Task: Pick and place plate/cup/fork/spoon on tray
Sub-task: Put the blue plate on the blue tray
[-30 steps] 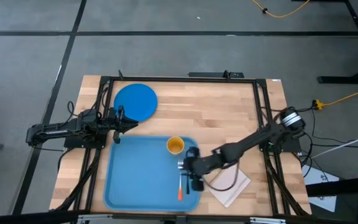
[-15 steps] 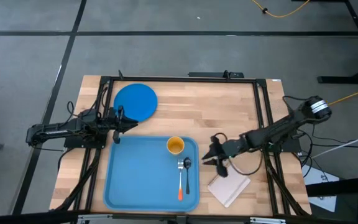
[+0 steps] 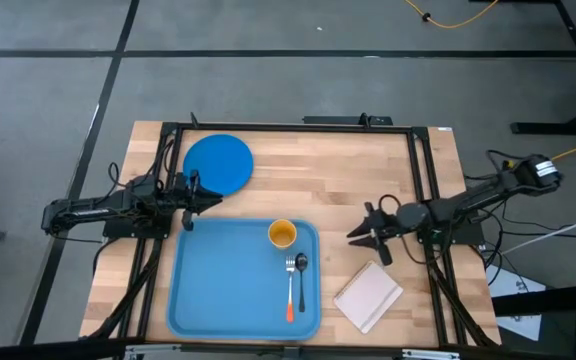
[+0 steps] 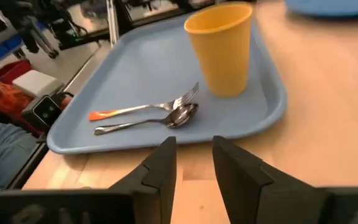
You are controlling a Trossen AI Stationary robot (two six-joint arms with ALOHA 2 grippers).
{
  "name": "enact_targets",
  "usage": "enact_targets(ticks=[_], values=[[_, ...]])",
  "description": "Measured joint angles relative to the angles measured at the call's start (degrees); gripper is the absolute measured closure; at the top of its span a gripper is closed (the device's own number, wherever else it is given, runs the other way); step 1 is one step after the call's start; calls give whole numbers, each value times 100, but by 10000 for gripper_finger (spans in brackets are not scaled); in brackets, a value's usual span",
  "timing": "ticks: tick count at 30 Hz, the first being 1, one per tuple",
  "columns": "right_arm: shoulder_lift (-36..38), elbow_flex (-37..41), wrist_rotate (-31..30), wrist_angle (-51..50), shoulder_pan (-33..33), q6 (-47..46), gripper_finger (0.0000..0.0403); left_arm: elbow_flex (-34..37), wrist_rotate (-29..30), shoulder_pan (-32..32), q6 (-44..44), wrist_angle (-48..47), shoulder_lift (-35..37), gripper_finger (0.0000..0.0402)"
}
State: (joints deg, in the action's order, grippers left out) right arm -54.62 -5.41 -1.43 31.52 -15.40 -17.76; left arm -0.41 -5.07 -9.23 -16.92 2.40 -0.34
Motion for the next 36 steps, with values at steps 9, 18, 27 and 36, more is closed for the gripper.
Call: enact_targets(ticks=[9, 18, 27, 36], values=[[1128, 505, 2, -156, 252, 435, 293, 0, -5, 0, 0, -27, 0, 343], [2524, 503, -74, -1356, 467, 744, 293, 0, -8, 1, 0, -28, 0, 343], [3668, 503, -494, -2942, 548, 311, 293, 0, -8, 0, 1, -27, 0, 343], [4105, 501, -450, -2920, 542, 555, 293, 1, -10, 2, 0, -27, 0, 343]])
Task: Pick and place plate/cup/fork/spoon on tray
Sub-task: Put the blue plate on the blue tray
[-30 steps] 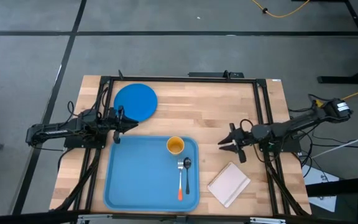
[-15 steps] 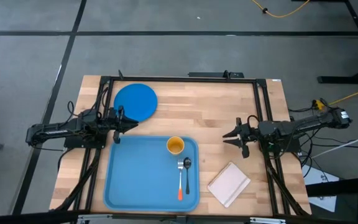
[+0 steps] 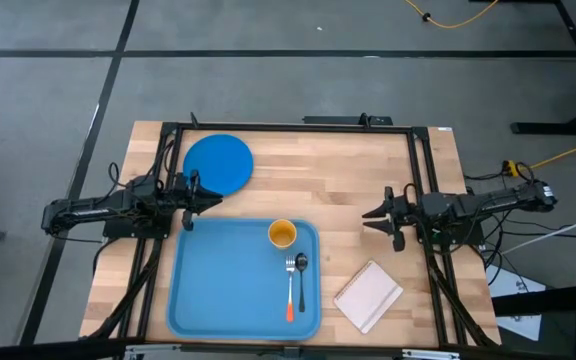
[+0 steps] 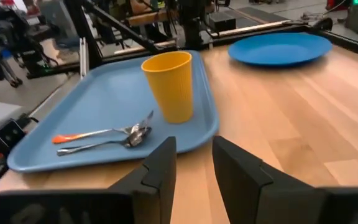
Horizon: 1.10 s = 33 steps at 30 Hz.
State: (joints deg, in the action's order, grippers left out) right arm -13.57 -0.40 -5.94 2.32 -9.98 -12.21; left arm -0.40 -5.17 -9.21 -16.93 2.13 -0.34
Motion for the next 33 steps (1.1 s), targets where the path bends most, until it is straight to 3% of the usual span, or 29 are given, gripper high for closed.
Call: enact_targets(ticks=[8, 17, 33], values=[[8, -2, -2, -12, 0, -565, 293, -2, 0, 0, 0, 0, -2, 343], [-156, -2, -198, 32, 13, 481, 293, 0, 0, -2, 0, 0, 0, 343], [285, -4, 2, -3, 44, 350, 293, -1, 0, -2, 1, 0, 0, 343]])
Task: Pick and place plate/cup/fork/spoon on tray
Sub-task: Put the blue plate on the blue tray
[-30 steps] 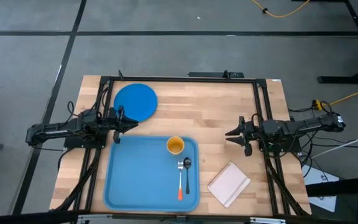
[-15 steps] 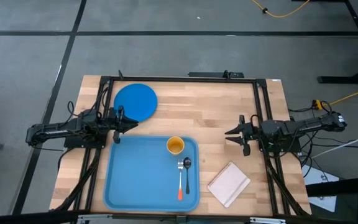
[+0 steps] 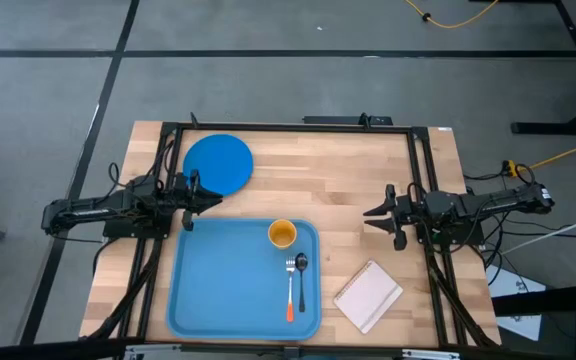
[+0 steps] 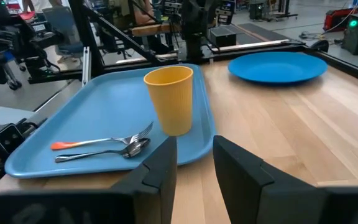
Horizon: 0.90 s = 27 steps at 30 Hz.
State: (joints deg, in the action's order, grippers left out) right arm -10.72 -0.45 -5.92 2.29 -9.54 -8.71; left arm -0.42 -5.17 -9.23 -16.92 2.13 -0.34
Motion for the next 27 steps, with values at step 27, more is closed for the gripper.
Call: enact_targets(ticks=[27], values=[[-4, 0, -2, -1, 0, -2, 293, -1, 0, 2, -1, 0, -2, 343]])
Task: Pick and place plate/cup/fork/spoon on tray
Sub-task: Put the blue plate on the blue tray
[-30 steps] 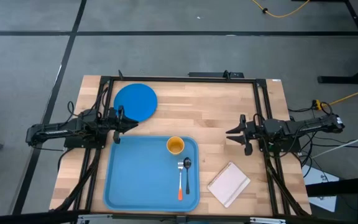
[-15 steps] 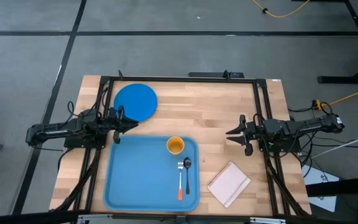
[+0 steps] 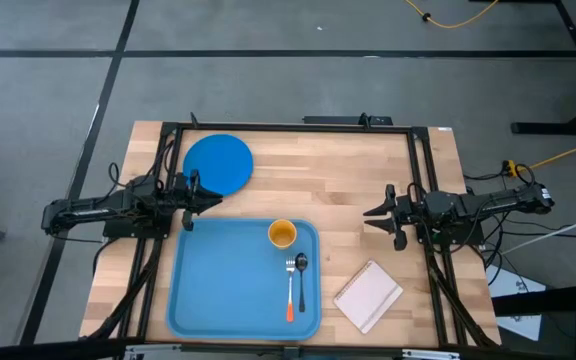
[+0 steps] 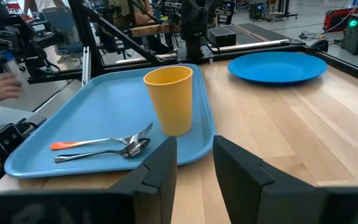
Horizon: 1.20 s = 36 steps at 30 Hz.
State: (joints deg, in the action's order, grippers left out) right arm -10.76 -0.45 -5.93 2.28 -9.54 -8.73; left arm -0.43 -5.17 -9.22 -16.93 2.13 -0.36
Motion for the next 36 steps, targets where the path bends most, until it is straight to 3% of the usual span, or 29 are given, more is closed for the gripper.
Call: enact_targets(ticks=[10, 12, 16, 19, 28, 36], values=[[0, 0, 0, -1, 0, 0, 293, 1, 41, 0, -479, 99, 0, 343], [0, 0, 0, -2, 0, 7, 293, 1, 512, 0, -480, 422, 0, 343], [0, 0, 0, -2, 0, 2, 293, 2, 2196, -4, -674, 884, -2, 343], [0, 0, 0, -2, 0, 5, 293, 1, 2634, -2, -663, 884, -42, 343], [0, 0, 0, -2, -1, 9, 293, 2, 2023, 0, -319, 2321, -675, 343], [0, 0, 0, -2, -1, 2, 293, -234, 1387, 2, -172, 3854, -1897, 343]])
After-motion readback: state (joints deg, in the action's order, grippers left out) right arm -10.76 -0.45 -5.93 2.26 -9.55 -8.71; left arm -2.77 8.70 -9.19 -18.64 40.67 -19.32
